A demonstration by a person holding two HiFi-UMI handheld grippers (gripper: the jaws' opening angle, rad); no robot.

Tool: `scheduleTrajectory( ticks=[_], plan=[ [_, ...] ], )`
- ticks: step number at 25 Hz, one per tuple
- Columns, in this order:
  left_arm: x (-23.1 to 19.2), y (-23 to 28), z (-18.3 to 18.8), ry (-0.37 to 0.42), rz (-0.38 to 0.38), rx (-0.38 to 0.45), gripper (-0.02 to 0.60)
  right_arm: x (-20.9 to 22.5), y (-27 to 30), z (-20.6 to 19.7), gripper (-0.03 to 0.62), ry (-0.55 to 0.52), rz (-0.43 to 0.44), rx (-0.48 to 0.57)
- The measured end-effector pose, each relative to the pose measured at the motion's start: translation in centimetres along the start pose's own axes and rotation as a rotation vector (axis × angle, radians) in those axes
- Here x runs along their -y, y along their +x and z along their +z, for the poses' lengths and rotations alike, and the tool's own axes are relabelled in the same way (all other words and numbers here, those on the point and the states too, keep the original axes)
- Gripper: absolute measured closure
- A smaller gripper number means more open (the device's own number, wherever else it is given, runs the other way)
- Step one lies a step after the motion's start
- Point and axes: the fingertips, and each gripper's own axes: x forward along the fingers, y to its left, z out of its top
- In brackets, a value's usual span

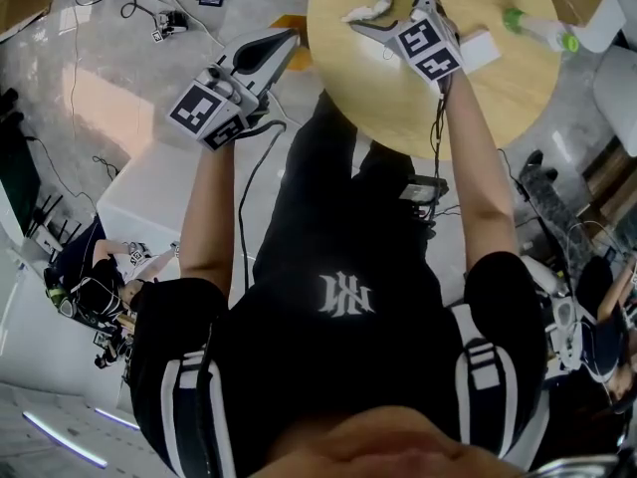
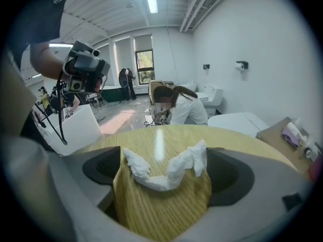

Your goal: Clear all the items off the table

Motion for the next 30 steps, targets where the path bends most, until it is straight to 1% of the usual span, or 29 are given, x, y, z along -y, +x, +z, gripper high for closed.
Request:
scheduleTrajectory(
  ticks=[1,2,3,4,5,6,7,12,14,16,20,26,30],
  plan=[
    [0.0,0.1,0.0,-0.001,0.002,0.002,0.569,0.1,0.2,-0.4,0.056,0.003,0.002,-0.016],
    [0.0,0.1,0.0,-0.002,0.003,0.004,0.569,0.2,0.3,-0.6,0.084,0.002,0.004,-0.029],
    [0.0,0.1,0.0,-0.003,0.003,0.005,0.569,0.3,0.4,-0.9,0.125,-0.005,0.002,-0.041],
    [0.0,0.1,-0.1,-0.003,0.003,0.003,0.569,0.5,0.4,-1.0,0.146,-0.012,-0.004,-0.051],
    [0.0,0.0,-0.2,-0.002,0.002,0.0,0.569,0.7,0.4,-1.1,0.185,-0.018,-0.013,-0.058],
    [0.1,-0.1,-0.2,-0.001,0.003,-0.002,0.569,0.9,0.3,-1.2,0.212,-0.021,-0.024,-0.061],
    [0.1,-0.2,-0.3,0.0,0.004,-0.002,0.569,1.2,0.2,-1.2,0.259,-0.022,-0.035,-0.062],
    [0.5,-0.7,0.2,0.004,0.012,0.014,0.569,1.5,-0.7,-0.9,0.449,-0.039,-0.07,-0.053],
    [1.2,-0.7,0.5,0.015,0.01,0.021,0.569,1.5,-1.2,-0.9,0.507,-0.03,-0.077,-0.054],
    [2.1,-0.8,0.9,0.028,0.01,0.032,0.569,1.4,-1.8,-0.9,0.53,-0.022,-0.083,-0.05],
    [3.8,-2.1,1.3,0.049,0.026,0.044,0.569,0.0,-3.6,0.6,0.539,-0.03,-0.089,-0.008],
    [7.1,-4.9,1.6,0.078,0.082,0.105,0.569,-3.9,-8.4,4.5,0.543,-0.044,-0.093,0.122],
    [11.9,-6.2,0.5,0.096,0.135,0.142,0.569,-6.6,-14.3,6.3,0.546,-0.048,-0.099,0.251]
  ],
)
